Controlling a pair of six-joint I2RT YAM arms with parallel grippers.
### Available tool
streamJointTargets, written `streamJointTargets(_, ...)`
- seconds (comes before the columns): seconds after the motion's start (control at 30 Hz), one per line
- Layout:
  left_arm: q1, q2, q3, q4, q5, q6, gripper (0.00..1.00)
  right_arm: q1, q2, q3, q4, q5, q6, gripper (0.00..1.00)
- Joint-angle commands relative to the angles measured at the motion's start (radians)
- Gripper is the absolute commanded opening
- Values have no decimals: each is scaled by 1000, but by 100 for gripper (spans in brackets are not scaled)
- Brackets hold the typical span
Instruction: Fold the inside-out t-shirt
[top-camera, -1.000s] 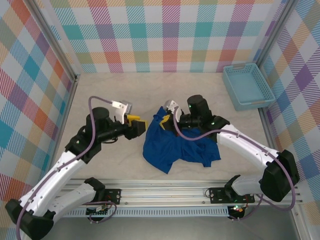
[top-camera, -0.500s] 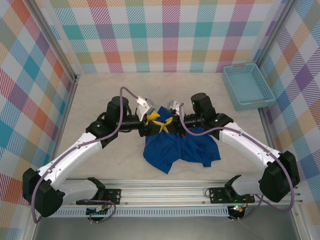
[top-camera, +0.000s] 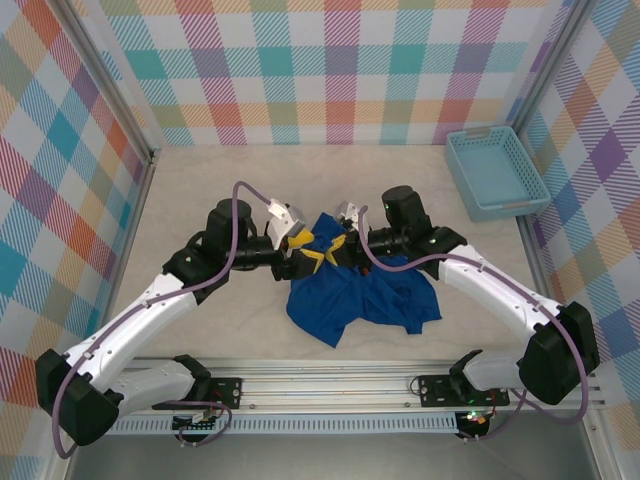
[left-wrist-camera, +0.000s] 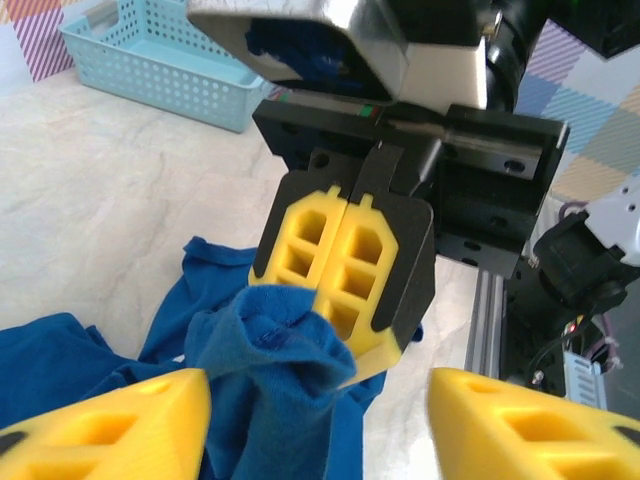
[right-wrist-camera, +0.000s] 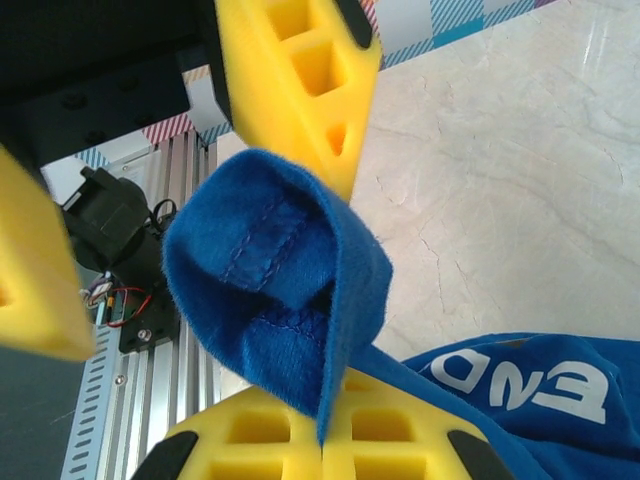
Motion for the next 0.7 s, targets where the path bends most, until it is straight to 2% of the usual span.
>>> streamJointTargets(0.0,7,18,10,-30,28,26,50,0,-20,29,-13,-18,-22,0)
streamJointTargets(0.13,9,50,32,-34,19,39,38,0,-20,29,-8,-23,-21,0)
streamJointTargets(0.47,10,88,63,12,55,15,18,0,-15,28,-20,-28,-28,0)
streamJointTargets(0.57,10,84,61,21,46,10,7,0,-14,28,-23,-24,-31,0)
streamJointTargets(0.67,10,72,48,49,47,-2,1,1,-11,26,-27,-17,-30,0)
